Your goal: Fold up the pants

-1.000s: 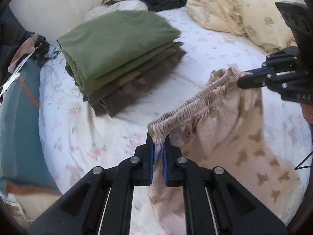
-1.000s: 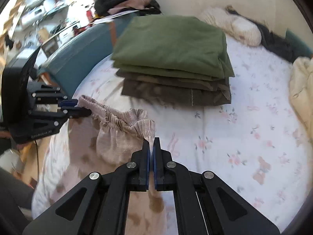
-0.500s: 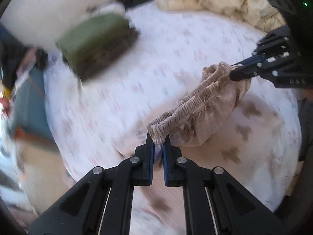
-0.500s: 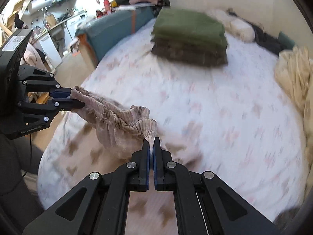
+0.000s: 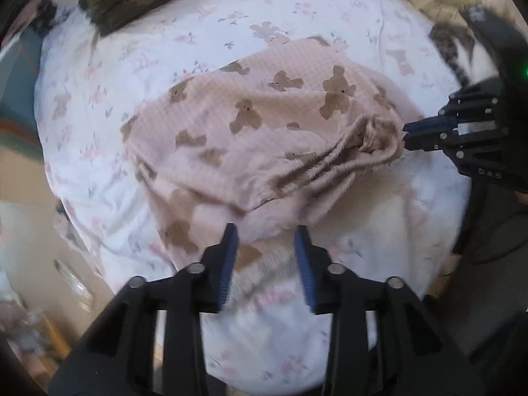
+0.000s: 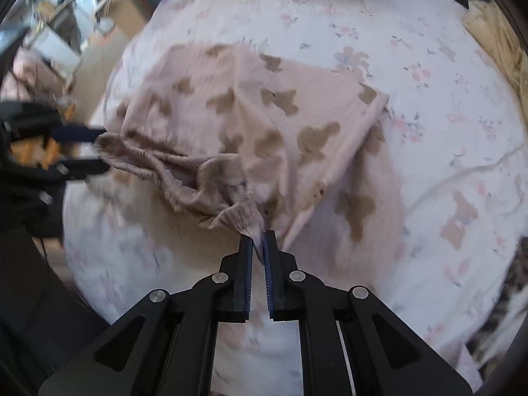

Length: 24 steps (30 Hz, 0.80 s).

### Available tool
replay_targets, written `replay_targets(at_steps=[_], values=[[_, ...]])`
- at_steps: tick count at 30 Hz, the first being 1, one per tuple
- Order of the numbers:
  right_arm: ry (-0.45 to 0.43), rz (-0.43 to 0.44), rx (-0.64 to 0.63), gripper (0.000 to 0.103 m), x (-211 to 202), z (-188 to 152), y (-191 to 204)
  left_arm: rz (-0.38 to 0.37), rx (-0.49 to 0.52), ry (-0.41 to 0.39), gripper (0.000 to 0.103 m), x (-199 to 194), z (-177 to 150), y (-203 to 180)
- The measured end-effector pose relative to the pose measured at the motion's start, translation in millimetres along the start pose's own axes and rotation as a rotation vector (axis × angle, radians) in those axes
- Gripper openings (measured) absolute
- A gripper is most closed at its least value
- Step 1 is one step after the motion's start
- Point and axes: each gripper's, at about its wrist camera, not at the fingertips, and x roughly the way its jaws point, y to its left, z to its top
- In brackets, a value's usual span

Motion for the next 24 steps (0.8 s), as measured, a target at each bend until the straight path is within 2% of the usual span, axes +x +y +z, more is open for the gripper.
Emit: replay_targets(at_steps=[2,4,7,8,11,13,15,16,17,18,20,22,24], values=[[-0.044,0.034,0.043,0.01,-14,-4,-9,-0.047,-0.08,-0.045,0.048,-10,-4,13],[-0.109,0.095,0.104,0.01,-27,-1,-21,-0.067,-0.163,-0.107,0.048,-16,-2,25],[-0.178,0.157,0.16,0.01,-30,7,-26,-0.062,-0.281,-0.128,0.046,4,10,34],[-0.177,0.155,0.169,0.01,-24,13,-25,-0.059,-0.276,-0.129,0.046,13,14,31],[-0.106,0.192,0.151,0.01,11,29,-12,-0.03,-0.241,-0.087,0.045,45,20,15],[-0.045,0.181,0.136,0.01,36,31,-5,0.0,-0.217,-0.057,0.045,62,19,5],[0.025,0.134,0.118,0.01,54,27,0,0.023,-0.165,0.035,0.045,79,13,-3],[0.089,0.082,0.094,0.01,67,21,1,0.037,-0.142,0.114,0.045,91,6,-7],[0.131,0.055,0.093,0.008,74,16,0,0.03,-0.143,0.149,0.045,97,-1,-7],[0.165,0.066,0.123,0.007,79,10,-6,0.015,-0.152,0.159,0.045,98,-6,-7],[0.17,0.103,0.176,0.007,71,7,-14,-0.006,-0.158,0.151,0.044,90,-8,-6],[0.136,0.146,0.223,0.01,58,6,-22,-0.049,-0.198,0.106,0.044,75,-7,3],[0.064,0.181,0.294,0.01,41,9,-36,-0.059,-0.257,0.044,0.045,60,-5,16]])
